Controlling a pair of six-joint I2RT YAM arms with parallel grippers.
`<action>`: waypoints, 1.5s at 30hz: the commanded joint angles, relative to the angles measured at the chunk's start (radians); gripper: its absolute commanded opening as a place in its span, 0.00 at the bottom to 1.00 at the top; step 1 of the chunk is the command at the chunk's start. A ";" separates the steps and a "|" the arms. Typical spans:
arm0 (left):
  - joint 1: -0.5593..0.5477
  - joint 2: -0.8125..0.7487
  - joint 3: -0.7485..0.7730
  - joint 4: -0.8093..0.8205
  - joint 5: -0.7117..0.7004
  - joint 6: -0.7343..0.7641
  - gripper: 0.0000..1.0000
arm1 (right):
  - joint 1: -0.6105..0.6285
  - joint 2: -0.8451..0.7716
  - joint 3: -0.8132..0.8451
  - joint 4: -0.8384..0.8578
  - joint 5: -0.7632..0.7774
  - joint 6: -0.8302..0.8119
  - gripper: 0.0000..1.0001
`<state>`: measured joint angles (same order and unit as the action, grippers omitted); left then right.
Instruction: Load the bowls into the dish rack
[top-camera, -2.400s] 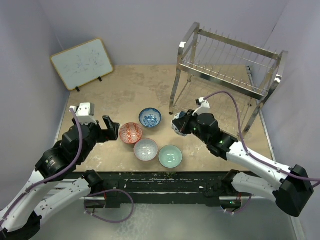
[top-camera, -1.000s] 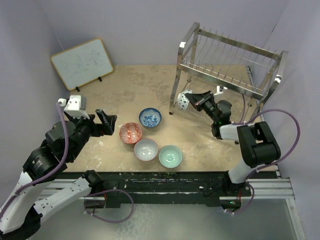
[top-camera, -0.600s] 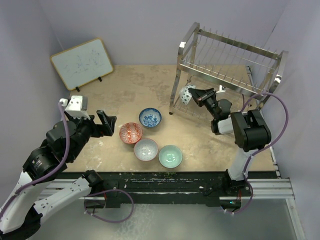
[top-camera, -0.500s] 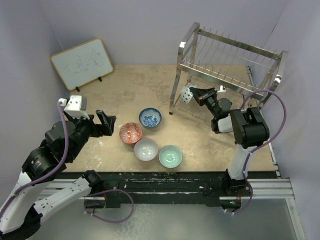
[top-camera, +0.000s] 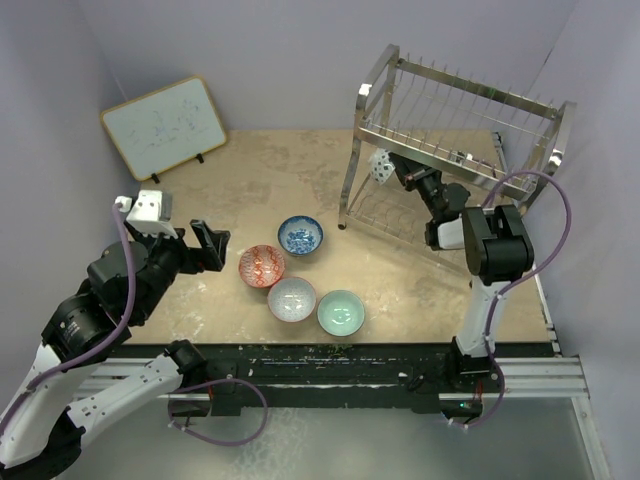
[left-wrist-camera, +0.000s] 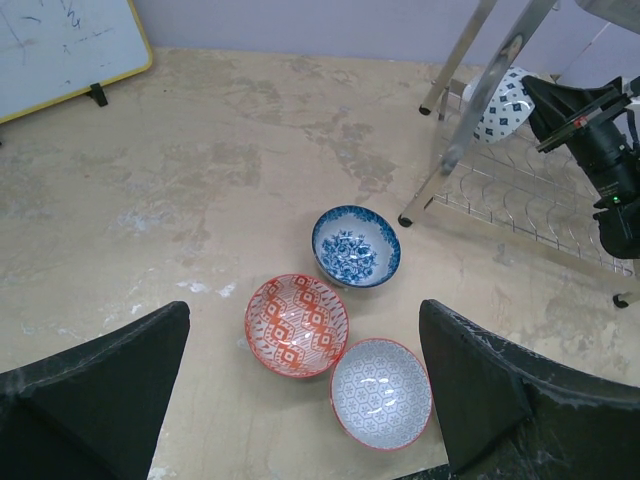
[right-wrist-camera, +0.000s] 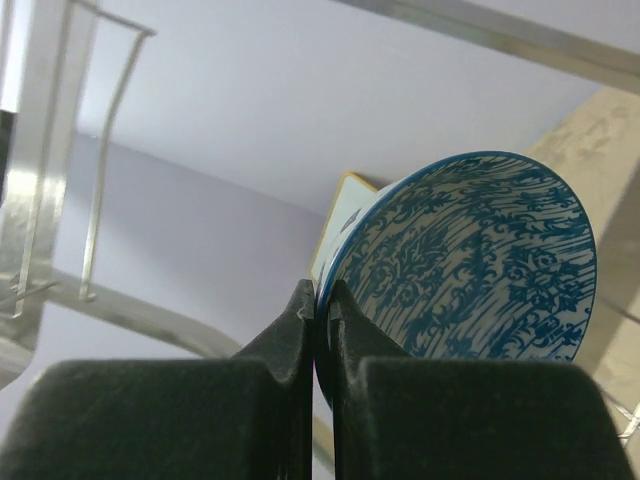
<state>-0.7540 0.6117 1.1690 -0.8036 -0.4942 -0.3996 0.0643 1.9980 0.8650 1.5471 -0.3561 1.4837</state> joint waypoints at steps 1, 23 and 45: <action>-0.003 0.002 0.009 0.020 -0.006 0.026 0.99 | -0.012 0.050 0.080 0.147 0.022 0.033 0.00; -0.004 -0.068 -0.029 0.039 0.020 0.059 0.99 | -0.032 0.191 0.225 0.156 0.055 0.052 0.00; -0.004 -0.050 -0.045 0.061 0.050 0.055 0.99 | -0.075 0.269 0.175 0.240 0.050 0.090 0.23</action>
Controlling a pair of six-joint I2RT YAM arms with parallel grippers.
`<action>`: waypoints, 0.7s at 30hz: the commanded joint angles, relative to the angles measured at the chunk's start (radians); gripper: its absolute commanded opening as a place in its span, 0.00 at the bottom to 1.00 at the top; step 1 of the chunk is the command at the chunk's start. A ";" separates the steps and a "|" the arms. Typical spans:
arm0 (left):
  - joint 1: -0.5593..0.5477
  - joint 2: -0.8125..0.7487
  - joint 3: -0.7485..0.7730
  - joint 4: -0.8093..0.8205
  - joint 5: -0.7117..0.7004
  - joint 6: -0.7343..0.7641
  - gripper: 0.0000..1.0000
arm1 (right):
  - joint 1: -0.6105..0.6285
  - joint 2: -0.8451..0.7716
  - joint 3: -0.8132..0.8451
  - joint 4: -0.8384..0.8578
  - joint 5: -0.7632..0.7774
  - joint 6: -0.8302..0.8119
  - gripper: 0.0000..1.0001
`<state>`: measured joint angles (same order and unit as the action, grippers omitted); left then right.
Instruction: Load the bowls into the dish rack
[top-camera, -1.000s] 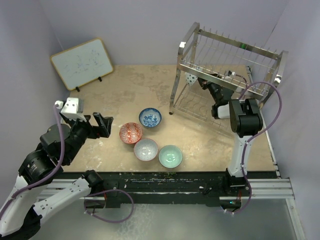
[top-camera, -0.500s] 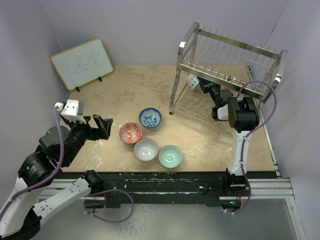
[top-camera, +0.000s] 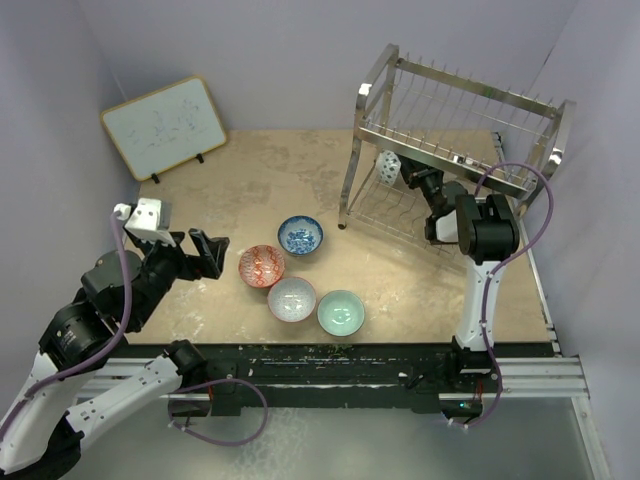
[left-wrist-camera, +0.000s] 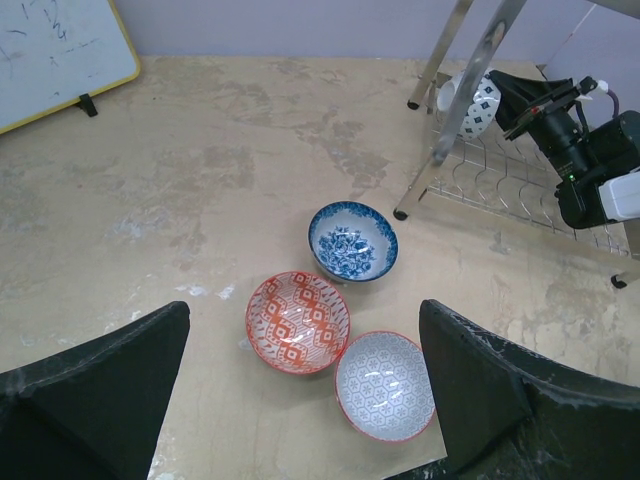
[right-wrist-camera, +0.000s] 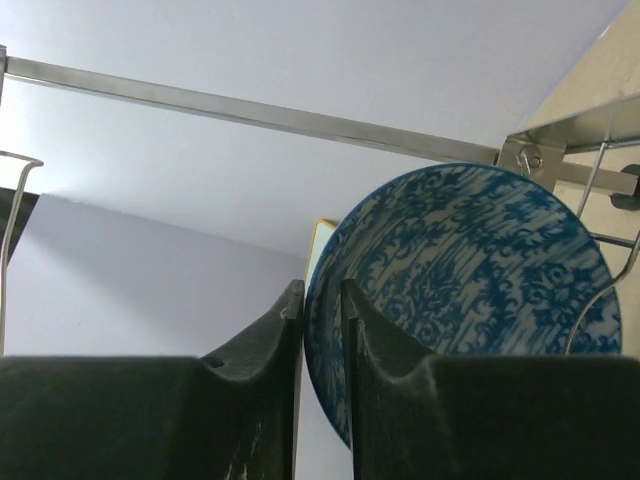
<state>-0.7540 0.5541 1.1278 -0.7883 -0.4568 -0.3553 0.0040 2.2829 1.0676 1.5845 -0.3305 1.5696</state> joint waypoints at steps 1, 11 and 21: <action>-0.003 0.007 -0.003 0.047 0.012 0.011 0.99 | -0.016 -0.022 -0.035 0.204 0.032 0.004 0.23; -0.004 0.000 0.000 0.043 0.017 0.006 0.99 | -0.035 -0.082 -0.120 0.195 0.067 0.002 0.26; -0.004 -0.014 -0.013 0.040 0.017 -0.005 0.99 | -0.047 -0.187 -0.195 0.093 0.134 -0.075 0.32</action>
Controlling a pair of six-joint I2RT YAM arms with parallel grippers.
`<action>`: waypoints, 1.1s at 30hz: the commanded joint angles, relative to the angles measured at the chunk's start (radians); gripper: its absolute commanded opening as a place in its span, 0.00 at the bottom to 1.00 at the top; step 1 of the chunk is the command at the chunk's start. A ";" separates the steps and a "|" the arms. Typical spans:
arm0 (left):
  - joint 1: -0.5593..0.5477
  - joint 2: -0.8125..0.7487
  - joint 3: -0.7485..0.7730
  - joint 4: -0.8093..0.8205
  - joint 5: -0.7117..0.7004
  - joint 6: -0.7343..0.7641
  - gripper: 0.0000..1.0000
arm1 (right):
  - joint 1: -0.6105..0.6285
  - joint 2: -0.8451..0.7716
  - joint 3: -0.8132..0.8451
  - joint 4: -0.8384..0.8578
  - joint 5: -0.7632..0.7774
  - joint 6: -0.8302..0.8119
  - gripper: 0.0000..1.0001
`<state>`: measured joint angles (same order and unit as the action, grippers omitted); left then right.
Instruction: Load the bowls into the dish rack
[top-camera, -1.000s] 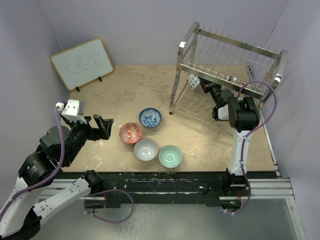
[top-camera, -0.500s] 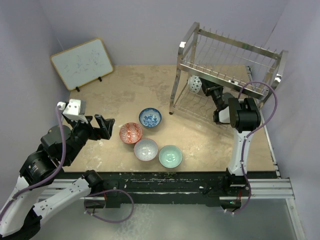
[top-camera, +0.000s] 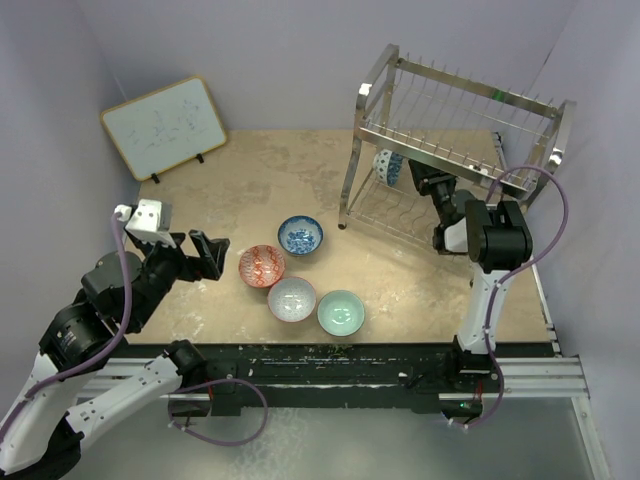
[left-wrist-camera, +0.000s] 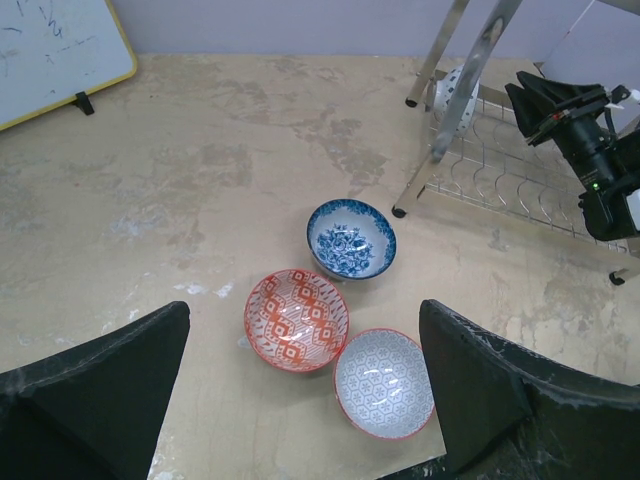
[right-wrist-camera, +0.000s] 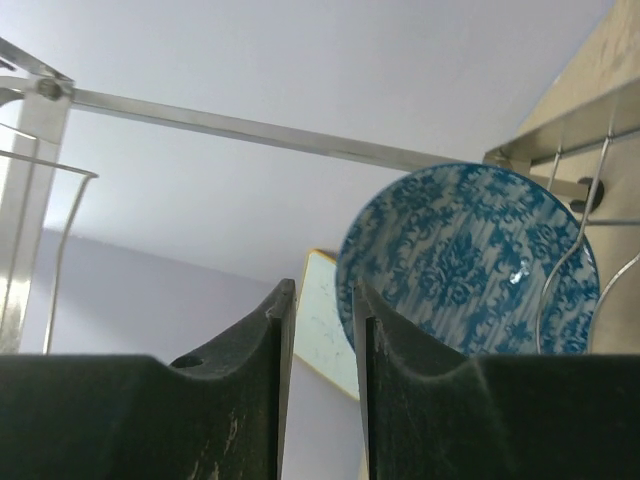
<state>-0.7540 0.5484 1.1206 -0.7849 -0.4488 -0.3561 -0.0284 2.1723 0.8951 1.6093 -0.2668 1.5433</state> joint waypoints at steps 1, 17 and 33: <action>-0.003 -0.007 -0.007 0.036 0.009 -0.006 0.99 | -0.015 -0.081 -0.024 0.066 0.067 -0.053 0.33; -0.003 -0.015 -0.024 0.047 0.015 -0.015 0.99 | 0.028 -0.183 0.045 -0.290 0.010 -0.238 0.59; -0.004 -0.045 -0.028 0.021 -0.009 -0.007 0.99 | 0.102 -0.208 0.171 -0.566 0.043 -0.400 0.58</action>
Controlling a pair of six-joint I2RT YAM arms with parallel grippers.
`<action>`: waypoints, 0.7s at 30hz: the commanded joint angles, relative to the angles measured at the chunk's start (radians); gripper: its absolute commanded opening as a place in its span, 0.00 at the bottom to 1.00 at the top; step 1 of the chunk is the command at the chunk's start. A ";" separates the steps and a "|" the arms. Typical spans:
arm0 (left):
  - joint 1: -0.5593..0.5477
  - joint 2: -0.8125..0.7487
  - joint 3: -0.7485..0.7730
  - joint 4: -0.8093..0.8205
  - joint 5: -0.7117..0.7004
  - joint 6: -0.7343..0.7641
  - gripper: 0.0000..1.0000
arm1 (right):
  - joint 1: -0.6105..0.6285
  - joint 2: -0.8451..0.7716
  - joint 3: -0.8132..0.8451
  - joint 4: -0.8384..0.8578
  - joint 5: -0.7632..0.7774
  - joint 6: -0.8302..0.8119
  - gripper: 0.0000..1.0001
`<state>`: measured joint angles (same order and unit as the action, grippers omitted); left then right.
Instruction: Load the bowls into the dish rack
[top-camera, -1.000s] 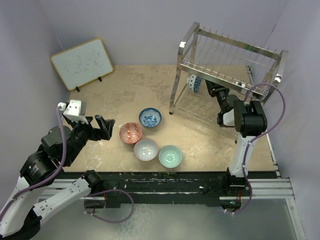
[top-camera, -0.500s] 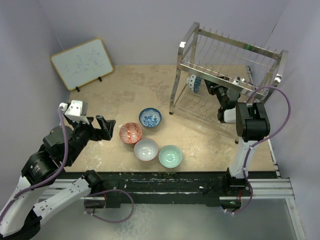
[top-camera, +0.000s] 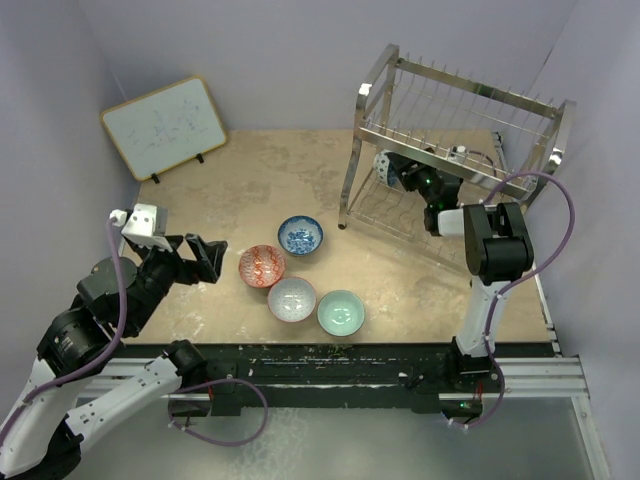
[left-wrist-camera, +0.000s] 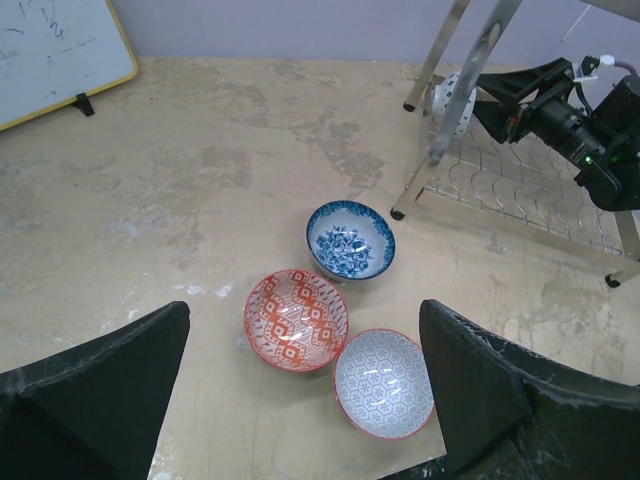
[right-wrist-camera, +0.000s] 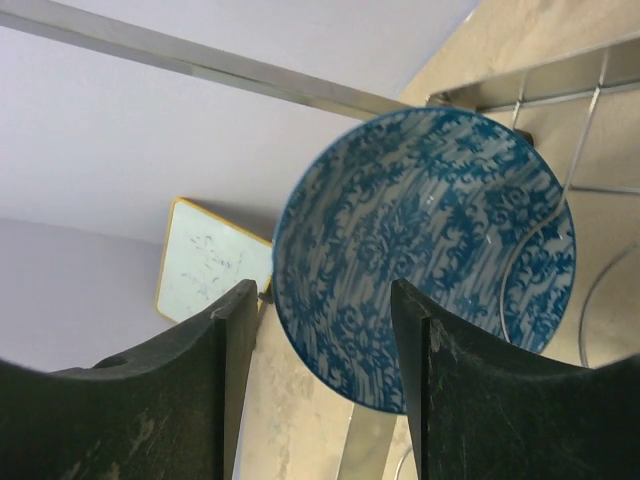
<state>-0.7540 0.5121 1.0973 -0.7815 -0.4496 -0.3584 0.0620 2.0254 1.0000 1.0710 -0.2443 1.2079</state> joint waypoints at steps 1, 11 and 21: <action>-0.004 -0.010 -0.006 0.018 -0.010 -0.004 0.99 | 0.017 -0.064 0.075 -0.040 0.022 -0.074 0.58; -0.004 -0.020 -0.002 0.012 -0.019 0.004 0.99 | 0.036 -0.036 0.184 -0.200 0.025 -0.128 0.51; -0.004 -0.033 -0.003 -0.005 -0.028 0.000 0.99 | 0.045 -0.017 0.209 -0.247 0.043 -0.147 0.37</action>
<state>-0.7540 0.4915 1.0973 -0.7948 -0.4610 -0.3569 0.1005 2.0205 1.1545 0.8364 -0.2253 1.0931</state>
